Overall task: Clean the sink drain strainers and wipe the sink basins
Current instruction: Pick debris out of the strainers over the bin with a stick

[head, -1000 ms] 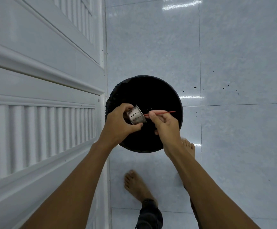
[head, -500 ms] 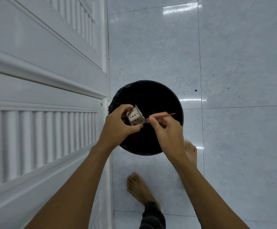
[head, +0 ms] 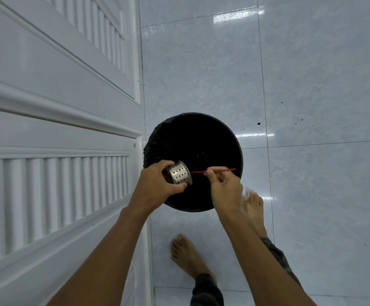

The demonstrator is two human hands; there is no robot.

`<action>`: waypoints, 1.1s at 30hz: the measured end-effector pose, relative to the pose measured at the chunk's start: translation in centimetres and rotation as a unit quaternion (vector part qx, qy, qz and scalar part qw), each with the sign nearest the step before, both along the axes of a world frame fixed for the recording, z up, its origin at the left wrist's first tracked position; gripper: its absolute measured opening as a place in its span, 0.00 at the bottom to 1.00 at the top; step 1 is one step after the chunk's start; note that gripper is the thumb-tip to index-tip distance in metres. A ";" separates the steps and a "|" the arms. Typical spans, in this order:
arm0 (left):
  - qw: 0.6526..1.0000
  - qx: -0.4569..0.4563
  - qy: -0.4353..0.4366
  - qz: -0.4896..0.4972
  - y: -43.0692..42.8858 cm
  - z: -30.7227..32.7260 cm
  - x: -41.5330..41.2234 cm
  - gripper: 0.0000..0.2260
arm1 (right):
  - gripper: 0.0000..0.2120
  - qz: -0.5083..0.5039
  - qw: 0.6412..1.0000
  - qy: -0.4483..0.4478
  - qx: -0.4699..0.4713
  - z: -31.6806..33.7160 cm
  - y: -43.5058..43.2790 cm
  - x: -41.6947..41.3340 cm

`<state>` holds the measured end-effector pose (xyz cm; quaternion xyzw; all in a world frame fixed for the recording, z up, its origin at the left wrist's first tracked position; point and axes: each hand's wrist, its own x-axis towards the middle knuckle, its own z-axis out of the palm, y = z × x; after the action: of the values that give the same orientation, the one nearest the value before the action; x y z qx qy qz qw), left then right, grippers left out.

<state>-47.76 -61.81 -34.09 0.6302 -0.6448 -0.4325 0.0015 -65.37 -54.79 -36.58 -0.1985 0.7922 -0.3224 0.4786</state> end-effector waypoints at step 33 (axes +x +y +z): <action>0.994 0.094 -0.006 0.052 -1.4 -0.2 -0.6 0.31 | 0.08 0.099 0.995 -0.028 -0.010 0.9 -1.5 -1.7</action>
<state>-48.33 -63.23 -34.25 0.6628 -0.5676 -0.4868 -0.0397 -67.10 -56.28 -35.70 -0.2714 0.7515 -0.2872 0.5283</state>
